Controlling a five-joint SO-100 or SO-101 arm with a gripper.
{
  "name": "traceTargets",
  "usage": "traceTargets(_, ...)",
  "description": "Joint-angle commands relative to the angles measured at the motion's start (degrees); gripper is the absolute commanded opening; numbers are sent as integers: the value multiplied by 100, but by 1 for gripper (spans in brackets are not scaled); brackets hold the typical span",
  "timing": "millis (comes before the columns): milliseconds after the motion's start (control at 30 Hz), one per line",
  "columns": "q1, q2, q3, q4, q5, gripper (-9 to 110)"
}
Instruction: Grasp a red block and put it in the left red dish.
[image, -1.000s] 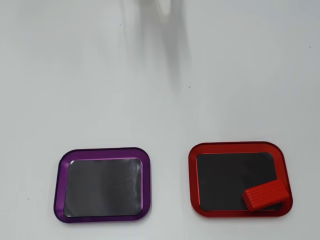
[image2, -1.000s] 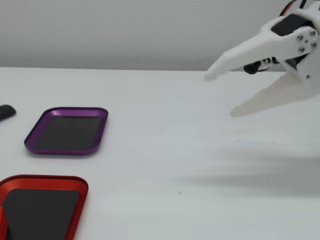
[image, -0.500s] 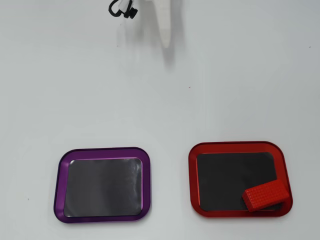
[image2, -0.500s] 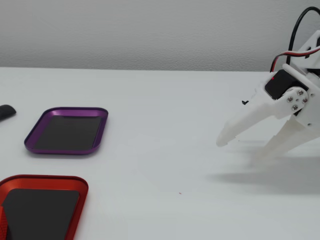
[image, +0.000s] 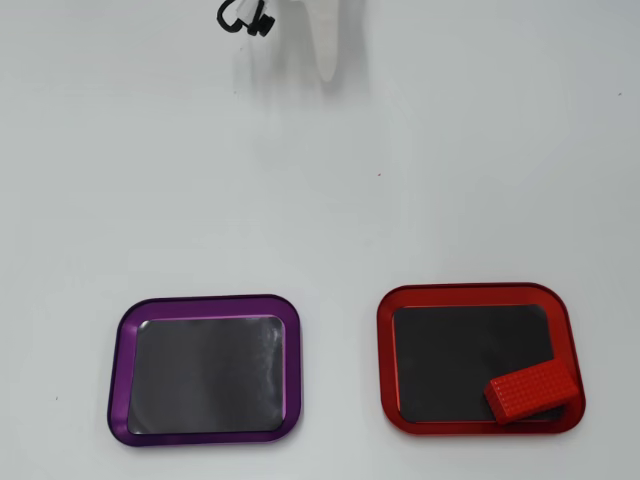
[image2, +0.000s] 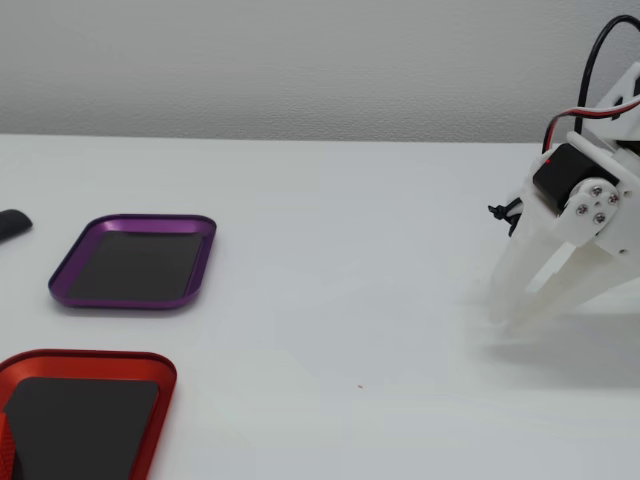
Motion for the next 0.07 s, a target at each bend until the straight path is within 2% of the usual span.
traceTargets(0,44,642,26,-18,-53,0)
traceTargets(33,44,642,26,-53,-70,0)
